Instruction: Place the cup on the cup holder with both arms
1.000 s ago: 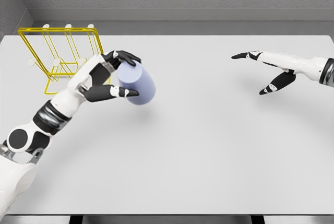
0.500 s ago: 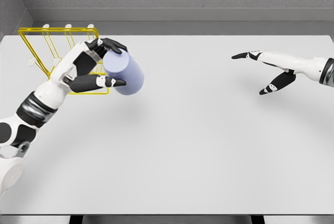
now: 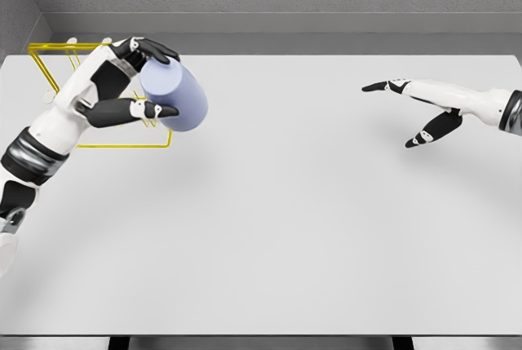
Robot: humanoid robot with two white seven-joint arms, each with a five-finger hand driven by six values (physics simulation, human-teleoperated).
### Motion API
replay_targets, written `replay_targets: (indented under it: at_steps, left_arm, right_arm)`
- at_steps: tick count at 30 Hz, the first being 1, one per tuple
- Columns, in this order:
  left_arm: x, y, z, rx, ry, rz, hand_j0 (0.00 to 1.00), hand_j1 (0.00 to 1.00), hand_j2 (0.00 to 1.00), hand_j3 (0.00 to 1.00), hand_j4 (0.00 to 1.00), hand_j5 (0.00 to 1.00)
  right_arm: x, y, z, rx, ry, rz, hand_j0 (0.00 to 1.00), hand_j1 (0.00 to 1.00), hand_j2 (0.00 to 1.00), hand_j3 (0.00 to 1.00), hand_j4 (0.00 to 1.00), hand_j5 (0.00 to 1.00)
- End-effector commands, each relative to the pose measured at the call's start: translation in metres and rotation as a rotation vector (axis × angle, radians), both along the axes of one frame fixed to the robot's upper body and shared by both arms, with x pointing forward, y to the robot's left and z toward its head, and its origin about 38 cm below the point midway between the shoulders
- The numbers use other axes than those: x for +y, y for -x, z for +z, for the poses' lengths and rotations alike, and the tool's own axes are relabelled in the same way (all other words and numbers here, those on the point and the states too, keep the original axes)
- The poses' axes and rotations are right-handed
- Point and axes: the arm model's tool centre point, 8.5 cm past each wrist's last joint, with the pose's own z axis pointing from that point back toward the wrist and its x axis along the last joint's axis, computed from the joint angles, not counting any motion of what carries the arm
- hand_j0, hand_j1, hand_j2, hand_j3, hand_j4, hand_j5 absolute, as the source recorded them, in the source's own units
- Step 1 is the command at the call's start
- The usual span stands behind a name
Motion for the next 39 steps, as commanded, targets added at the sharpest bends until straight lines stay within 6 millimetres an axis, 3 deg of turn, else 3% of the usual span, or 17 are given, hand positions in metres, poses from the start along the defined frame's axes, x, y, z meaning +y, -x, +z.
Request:
replay_targets:
  at_steps: [1,7,20,33,39]
  left_arm:
    - [0.003,0.0,0.002,-0.001,0.004,0.006,0.47,0.47,0.47,0.47,0.47,0.47]
    - [0.015,-0.005,0.014,-0.025,-0.013,0.031,0.46,0.46,0.46,0.46,0.46,0.46]
    - [0.015,-0.008,0.02,-0.038,-0.013,0.033,0.45,0.45,0.45,0.45,0.45,0.45]
    - [0.044,-0.009,0.043,-0.066,-0.027,0.077,0.45,0.45,0.45,0.45,0.45,0.45]
    - [0.047,-0.012,0.048,-0.077,-0.026,0.085,0.45,0.45,0.45,0.45,0.45,0.45]
  right_arm:
    - [-0.001,0.0,0.001,0.0,-0.007,-0.004,1.0,1.0,1.0,1.0,1.0,1.0]
    - [-0.001,0.0,0.001,0.0,-0.007,-0.004,1.0,1.0,1.0,1.0,1.0,1.0]
    - [-0.001,0.0,0.0,0.002,-0.006,-0.006,1.0,1.0,1.0,1.0,1.0,1.0]
    - [-0.001,0.0,0.0,0.002,-0.006,-0.006,1.0,1.0,1.0,1.0,1.0,1.0]
    - [-0.001,0.0,0.0,0.002,-0.007,-0.004,1.0,1.0,1.0,1.0,1.0,1.0]
